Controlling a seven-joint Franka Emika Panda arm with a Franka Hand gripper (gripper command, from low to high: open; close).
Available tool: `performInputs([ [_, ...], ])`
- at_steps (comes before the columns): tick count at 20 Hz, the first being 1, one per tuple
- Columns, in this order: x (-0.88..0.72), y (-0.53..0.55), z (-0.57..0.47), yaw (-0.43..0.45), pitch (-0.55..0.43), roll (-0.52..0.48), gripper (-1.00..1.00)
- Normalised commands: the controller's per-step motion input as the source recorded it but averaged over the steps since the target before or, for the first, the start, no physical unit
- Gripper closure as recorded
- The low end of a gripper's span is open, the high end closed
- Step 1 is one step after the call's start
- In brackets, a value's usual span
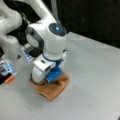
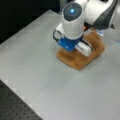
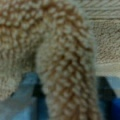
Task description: Folding a towel twice
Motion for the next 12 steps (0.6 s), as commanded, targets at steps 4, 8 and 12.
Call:
performInputs([
  [4,-0.08,-0.31,-0.13,0.295,-0.15,-0.024,1.0],
  [8,-0.01,-0.25,-0.19,0.282,-0.165,-0.017,1.0],
  [12,0.02,-0.15,-0.22,0.238,-0.159,-0.01,1.0],
])
